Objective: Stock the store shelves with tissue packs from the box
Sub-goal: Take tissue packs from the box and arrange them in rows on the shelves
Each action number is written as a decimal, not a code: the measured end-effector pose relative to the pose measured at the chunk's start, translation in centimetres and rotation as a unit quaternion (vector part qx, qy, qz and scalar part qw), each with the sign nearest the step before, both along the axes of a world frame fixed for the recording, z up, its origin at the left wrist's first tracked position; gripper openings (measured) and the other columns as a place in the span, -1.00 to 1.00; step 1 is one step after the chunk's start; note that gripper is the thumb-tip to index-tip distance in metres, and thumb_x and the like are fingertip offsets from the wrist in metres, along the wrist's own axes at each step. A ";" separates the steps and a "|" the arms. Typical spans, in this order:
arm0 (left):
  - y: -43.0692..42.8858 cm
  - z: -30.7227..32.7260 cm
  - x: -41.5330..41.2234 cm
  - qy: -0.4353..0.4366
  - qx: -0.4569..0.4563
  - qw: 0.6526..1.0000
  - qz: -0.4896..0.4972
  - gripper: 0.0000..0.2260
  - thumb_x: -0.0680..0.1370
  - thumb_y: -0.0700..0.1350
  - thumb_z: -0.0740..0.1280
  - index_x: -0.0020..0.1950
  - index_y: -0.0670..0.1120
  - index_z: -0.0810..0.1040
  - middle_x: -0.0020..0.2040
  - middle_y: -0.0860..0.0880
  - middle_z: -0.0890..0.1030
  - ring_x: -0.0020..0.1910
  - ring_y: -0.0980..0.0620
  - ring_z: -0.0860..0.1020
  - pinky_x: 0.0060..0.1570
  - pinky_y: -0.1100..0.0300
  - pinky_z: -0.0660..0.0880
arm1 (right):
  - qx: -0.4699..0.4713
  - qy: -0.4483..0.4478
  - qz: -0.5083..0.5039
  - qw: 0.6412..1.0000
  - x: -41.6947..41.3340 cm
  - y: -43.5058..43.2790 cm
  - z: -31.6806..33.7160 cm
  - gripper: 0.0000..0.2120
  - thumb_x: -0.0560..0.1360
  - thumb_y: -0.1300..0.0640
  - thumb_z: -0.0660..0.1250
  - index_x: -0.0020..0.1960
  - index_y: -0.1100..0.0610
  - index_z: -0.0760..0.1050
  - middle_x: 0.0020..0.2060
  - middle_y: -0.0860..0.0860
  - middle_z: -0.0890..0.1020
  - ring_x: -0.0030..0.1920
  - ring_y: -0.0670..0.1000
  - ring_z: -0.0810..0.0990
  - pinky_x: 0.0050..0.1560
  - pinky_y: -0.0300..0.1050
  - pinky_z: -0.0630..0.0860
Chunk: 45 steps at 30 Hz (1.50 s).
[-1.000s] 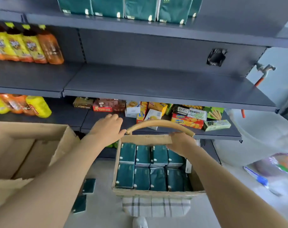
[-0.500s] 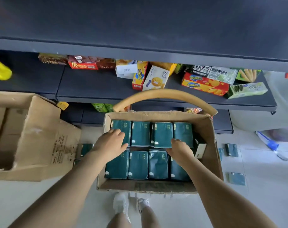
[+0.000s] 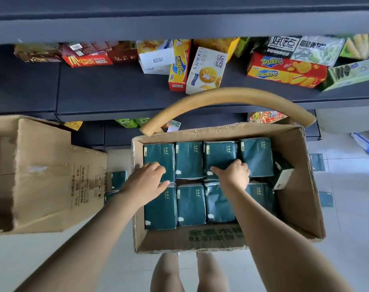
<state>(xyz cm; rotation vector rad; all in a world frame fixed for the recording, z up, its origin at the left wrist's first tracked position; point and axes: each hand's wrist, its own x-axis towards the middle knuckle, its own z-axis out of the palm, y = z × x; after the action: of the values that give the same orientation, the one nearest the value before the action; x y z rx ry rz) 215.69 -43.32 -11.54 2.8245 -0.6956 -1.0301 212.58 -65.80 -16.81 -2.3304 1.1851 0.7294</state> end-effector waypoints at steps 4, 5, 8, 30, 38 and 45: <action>0.1 0.5 0.3 0.020 -0.019 1.000 0.008 -0.64 0.62 0.09 0.14 0.35 -0.05 0.39 0.31 0.04 0.43 0.28 0.03 0.40 0.30 0.09 0.28 | 0.048 -0.029 -0.085 0.995 -0.3 -0.8 0.5 -0.37 0.30 -0.19 0.50 0.18 0.19 0.43 0.18 0.15 0.46 0.26 0.18 0.38 0.23 0.05 0.40; 0.0 0.6 0.4 0.029 -0.023 0.999 0.008 -0.64 0.62 0.09 0.15 0.35 -0.04 0.39 0.32 0.05 0.43 0.29 0.04 0.40 0.31 0.07 0.28 | 0.062 -0.042 -0.105 0.992 -0.7 -1.0 0.6 -0.38 0.28 -0.16 0.52 0.15 0.19 0.43 0.16 0.15 0.47 0.23 0.18 0.41 0.20 0.05 0.44; -0.2 0.6 0.6 0.065 -0.025 0.997 -0.014 -0.66 0.59 0.11 0.22 0.31 0.01 0.43 0.30 0.10 0.44 0.28 0.06 0.40 0.27 -0.03 0.32 | 0.145 -0.086 -0.168 0.971 -2.2 -1.6 1.2 -0.40 0.24 -0.04 0.58 0.13 0.22 0.45 0.05 0.13 0.59 0.01 0.13 0.57 -0.04 -0.04 0.56; -2.6 -3.9 1.3 0.159 0.039 0.932 -0.323 -0.51 0.42 0.02 0.48 0.30 0.00 0.46 0.19 -0.01 0.39 0.17 -0.01 0.33 0.11 0.08 0.39 | 0.218 -0.131 -0.258 0.932 -11.9 0.2 0.3 -0.42 0.28 0.01 0.57 0.18 0.18 0.42 0.00 0.06 0.60 0.00 0.06 0.59 0.05 -0.03 0.57; -1.6 -1.1 3.1 0.289 -0.036 0.951 -0.106 -0.71 0.40 0.03 0.50 -0.04 0.02 0.43 -0.05 0.01 0.51 -0.15 0.08 0.46 -0.23 0.19 0.37 | 0.219 -0.142 -0.173 0.950 -10.2 0.4 3.0 -0.57 0.38 -0.08 0.48 0.08 0.14 0.43 -0.10 0.00 0.57 -0.09 0.01 0.55 -0.14 -0.15 0.45; -0.4 5.5 4.1 0.290 -0.198 0.922 0.165 -0.76 0.37 0.02 0.52 -0.03 0.06 0.55 0.09 -0.16 0.60 0.05 -0.10 0.60 0.11 -0.04 0.51 | 0.178 -0.193 -0.119 0.957 -7.6 -2.8 9.6 -0.61 0.43 -0.10 0.42 0.05 0.20 0.52 -0.12 0.07 0.64 -0.12 0.05 0.60 -0.11 -0.11 0.50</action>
<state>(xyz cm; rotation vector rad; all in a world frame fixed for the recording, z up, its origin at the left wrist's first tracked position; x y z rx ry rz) 219.83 -43.71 -6.00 2.0374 -0.3017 -1.3715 205.02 -68.63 -7.22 -1.8796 1.0312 0.3439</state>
